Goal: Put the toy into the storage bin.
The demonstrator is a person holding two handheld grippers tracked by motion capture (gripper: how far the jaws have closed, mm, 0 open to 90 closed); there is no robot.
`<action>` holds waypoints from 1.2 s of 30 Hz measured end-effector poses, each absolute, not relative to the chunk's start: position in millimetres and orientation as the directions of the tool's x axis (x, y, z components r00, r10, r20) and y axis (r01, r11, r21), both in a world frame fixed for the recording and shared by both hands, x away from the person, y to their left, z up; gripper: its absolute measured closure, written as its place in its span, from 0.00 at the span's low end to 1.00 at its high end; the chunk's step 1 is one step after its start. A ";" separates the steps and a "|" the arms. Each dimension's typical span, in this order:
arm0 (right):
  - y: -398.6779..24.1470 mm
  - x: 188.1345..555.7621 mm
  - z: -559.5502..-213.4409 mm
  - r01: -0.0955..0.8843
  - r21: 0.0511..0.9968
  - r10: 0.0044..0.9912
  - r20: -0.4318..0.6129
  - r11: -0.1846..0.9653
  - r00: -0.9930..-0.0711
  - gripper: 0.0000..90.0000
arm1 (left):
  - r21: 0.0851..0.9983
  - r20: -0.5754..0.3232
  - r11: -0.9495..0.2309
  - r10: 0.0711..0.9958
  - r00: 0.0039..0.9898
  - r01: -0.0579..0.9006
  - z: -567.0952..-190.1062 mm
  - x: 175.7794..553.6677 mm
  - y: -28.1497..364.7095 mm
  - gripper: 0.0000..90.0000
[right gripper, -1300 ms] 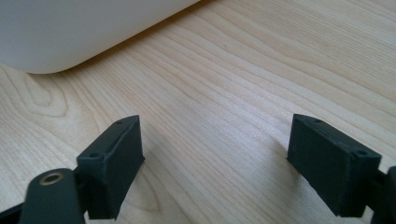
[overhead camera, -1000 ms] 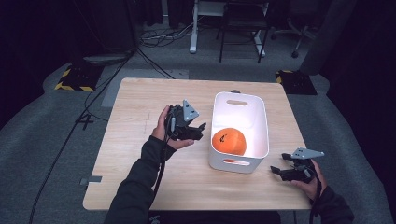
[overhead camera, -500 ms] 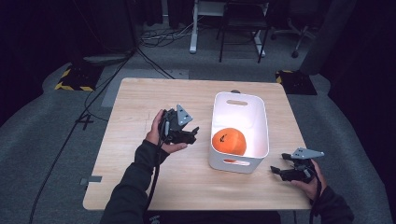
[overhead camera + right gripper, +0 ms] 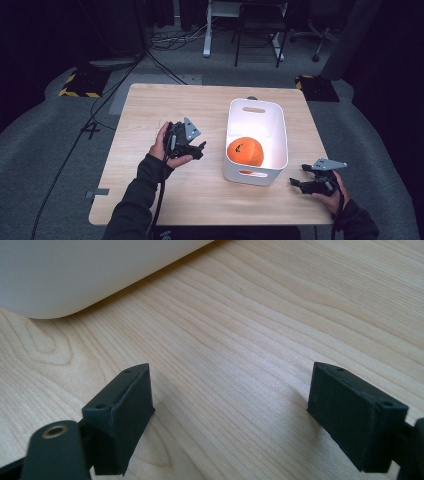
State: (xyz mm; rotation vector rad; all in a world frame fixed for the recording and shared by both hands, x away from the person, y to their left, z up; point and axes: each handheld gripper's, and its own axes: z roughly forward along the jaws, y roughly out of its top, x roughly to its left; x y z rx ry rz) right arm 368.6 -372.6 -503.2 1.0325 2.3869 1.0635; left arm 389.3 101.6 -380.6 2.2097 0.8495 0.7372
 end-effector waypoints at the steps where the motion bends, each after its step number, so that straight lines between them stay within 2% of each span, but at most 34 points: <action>1: -372.6 368.6 -503.2 0.484 0.745 0.731 -0.006 0.459 -0.683 0.20 | 0.730 0.263 -0.579 0.729 0.632 0.363 -380.6 389.3 101.6 0.19; 36: -372.7 368.6 -503.2 0.484 0.745 0.731 -0.007 0.459 -0.683 0.20 | 0.634 0.325 -0.648 0.719 0.614 0.423 -418.1 365.3 139.9 0.19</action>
